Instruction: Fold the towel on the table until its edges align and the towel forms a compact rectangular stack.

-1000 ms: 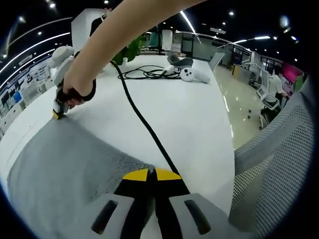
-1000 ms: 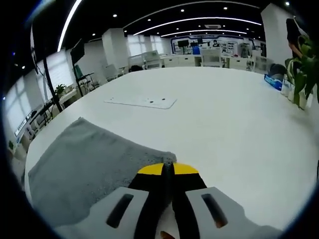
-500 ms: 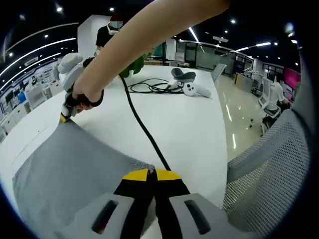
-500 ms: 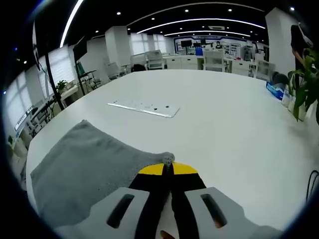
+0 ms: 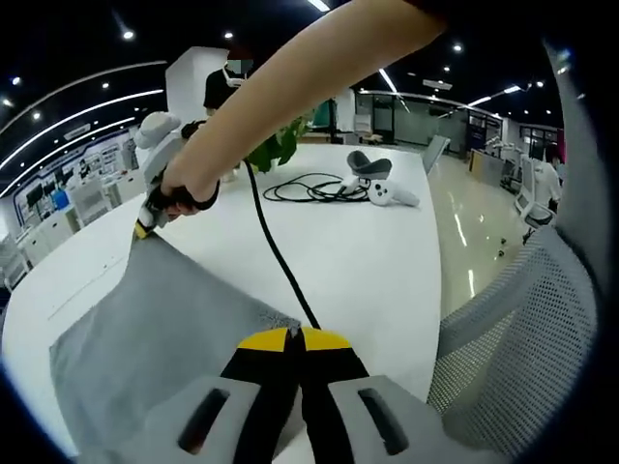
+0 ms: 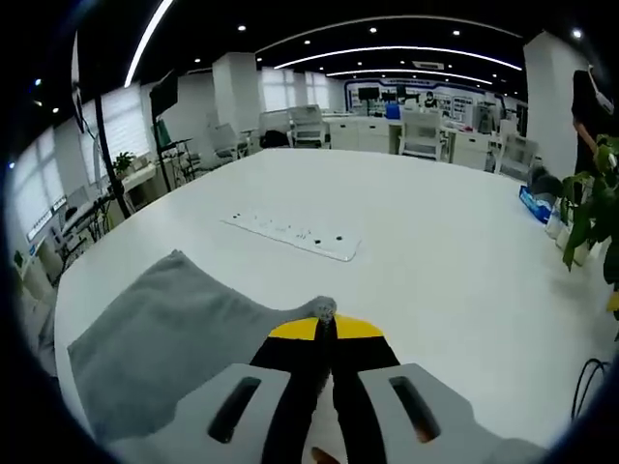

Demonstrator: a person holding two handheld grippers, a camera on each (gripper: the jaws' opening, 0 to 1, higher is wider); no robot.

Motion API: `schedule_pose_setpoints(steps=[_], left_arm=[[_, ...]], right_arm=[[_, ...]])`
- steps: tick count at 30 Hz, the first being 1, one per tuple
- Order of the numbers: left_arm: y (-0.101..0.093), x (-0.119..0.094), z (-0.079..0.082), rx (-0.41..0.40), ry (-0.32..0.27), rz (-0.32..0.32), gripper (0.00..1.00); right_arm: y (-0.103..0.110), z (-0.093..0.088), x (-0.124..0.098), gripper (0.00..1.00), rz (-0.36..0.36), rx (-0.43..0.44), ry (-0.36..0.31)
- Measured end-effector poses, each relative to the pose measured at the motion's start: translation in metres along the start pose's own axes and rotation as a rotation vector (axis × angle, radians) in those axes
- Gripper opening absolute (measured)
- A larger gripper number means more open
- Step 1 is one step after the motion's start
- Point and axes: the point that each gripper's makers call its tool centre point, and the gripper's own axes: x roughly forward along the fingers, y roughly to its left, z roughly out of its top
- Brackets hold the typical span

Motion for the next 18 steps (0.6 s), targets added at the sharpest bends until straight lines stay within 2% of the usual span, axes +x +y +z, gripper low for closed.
schedule_pose_setpoints(steps=[3,10,13,18], left_arm=[[0.008,-0.011,0.007,-0.064,-0.039,0.037,0.03],[0.014,-0.028,0.013,-0.064,-0.069,0.067,0.03],[0.021,-0.041,0.018,-0.088,-0.098,0.103,0.03],[0.035,-0.062,0.016,-0.126,-0.120,0.163,0.03]], right_arm=[[0.004,0.007,-0.002,0.01,-0.002,-0.002,-0.008],[0.019,0.024,-0.001,0.01,0.002,-0.010,-0.022],[0.027,0.030,0.001,0.01,0.008,-0.027,-0.024],[0.043,0.043,0.005,0.01,0.014,-0.028,-0.037]])
